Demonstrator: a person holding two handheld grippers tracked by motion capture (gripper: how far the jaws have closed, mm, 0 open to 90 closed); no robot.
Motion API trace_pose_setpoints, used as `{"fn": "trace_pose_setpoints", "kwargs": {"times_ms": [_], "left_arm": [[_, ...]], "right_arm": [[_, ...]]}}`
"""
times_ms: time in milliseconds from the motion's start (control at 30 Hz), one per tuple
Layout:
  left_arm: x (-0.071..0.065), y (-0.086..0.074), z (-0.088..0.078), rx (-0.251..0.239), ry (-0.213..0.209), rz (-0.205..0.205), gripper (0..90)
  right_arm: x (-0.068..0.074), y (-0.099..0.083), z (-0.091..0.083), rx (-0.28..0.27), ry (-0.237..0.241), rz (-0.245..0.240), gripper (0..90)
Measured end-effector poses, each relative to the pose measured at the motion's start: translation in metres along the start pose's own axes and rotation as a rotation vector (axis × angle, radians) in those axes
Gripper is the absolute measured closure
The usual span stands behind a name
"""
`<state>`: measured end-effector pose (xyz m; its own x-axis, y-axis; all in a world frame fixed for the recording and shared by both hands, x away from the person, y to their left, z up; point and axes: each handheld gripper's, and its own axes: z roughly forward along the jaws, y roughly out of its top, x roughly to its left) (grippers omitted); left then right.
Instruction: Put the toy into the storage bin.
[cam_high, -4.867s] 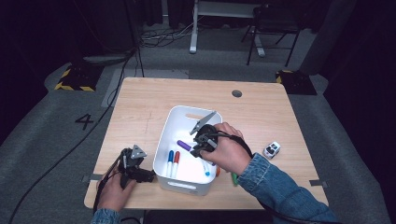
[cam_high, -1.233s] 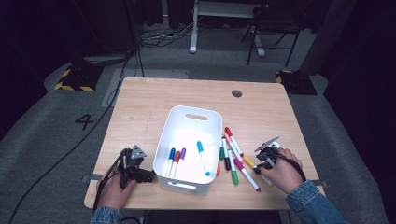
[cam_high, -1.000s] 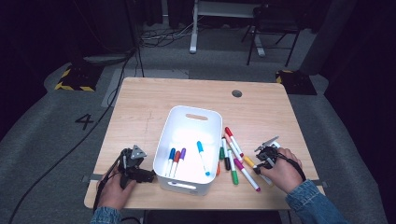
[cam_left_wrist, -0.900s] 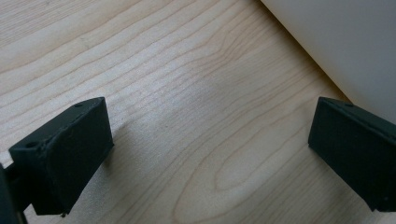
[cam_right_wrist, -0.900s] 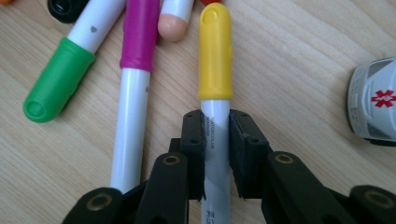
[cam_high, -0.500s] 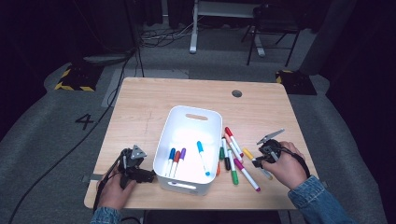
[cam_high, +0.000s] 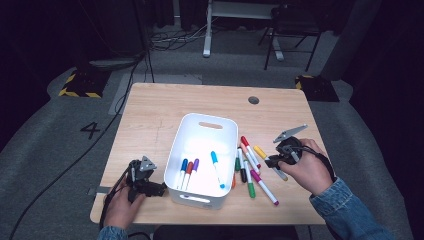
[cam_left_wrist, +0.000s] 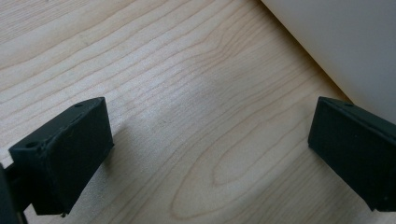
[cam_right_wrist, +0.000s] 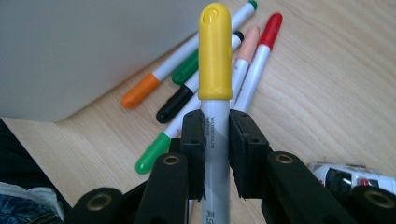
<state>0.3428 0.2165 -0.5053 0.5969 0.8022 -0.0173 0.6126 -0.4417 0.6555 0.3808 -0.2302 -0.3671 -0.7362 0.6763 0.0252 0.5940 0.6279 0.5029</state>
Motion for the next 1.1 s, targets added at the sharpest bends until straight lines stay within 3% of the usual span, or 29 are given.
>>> {"fn": "trace_pose_setpoints", "kwargs": {"times_ms": [533, 833, 933, 967, 1100], "left_arm": [[0.003, 0.000, 0.000, 0.006, -0.034, 0.030, 0.0], [0.004, -0.001, 0.000, 0.001, -0.027, 0.028, 0.0], [0.004, -0.001, -0.001, 0.000, -0.019, 0.029, 0.0], [0.004, -0.001, 0.000, 0.001, -0.041, 0.023, 0.0], [0.004, -0.001, 0.000, 0.002, -0.028, 0.028, 0.0]], "right_arm": [[0.024, 0.040, -0.020, -0.056, 0.038, -0.074, 77.1], [0.034, 0.070, -0.018, -0.061, 0.072, -0.103, 77.1], [0.036, 0.075, -0.018, -0.061, 0.080, -0.104, 77.1], [0.037, 0.079, -0.017, -0.062, 0.076, -0.115, 77.1], [0.043, 0.086, -0.015, -0.067, 0.093, -0.122, 77.1]]}}
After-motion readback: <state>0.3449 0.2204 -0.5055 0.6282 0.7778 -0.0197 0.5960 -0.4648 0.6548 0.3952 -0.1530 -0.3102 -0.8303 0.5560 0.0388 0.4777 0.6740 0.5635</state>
